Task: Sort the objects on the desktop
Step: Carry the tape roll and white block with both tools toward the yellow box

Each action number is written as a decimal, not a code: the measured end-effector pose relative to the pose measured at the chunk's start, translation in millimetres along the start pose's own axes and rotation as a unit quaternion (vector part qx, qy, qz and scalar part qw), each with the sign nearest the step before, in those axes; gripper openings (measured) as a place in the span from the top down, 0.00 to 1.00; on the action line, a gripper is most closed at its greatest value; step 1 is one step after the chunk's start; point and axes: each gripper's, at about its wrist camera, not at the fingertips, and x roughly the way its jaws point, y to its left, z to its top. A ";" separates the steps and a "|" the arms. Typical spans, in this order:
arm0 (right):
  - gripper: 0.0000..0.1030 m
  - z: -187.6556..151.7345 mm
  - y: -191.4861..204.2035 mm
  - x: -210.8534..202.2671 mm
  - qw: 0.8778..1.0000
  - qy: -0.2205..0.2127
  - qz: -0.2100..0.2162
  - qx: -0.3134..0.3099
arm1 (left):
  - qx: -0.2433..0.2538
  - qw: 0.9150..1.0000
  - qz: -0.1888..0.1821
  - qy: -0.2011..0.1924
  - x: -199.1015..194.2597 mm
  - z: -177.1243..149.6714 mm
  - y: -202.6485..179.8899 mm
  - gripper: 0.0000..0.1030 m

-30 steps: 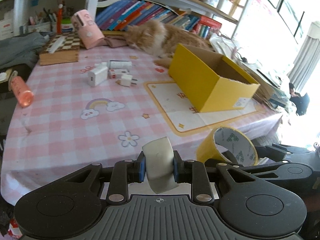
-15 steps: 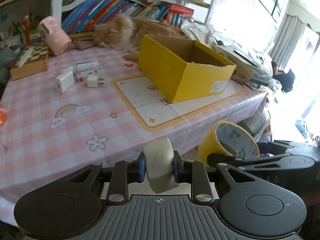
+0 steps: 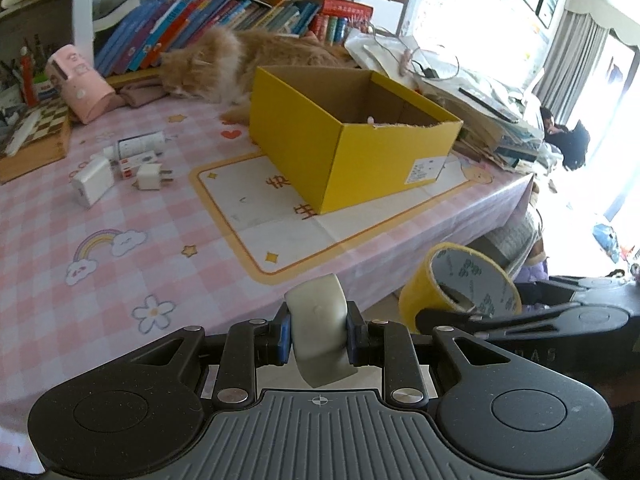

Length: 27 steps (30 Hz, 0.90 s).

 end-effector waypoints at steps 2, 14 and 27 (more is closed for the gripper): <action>0.14 4.5 -9.4 1.4 1.000 -0.001 -0.002 0.008 | 0.004 1.000 -0.001 0.002 5.4 4.6 -5.5 0.77; 0.14 27.2 -66.4 1.6 0.999 -0.008 -0.020 0.033 | 0.028 0.999 -0.022 0.005 42.4 37.0 -48.7 0.77; 0.14 65.3 -128.4 -7.9 0.998 -0.050 -0.031 0.020 | 0.007 0.998 -0.035 -0.049 60.9 81.0 -93.6 0.77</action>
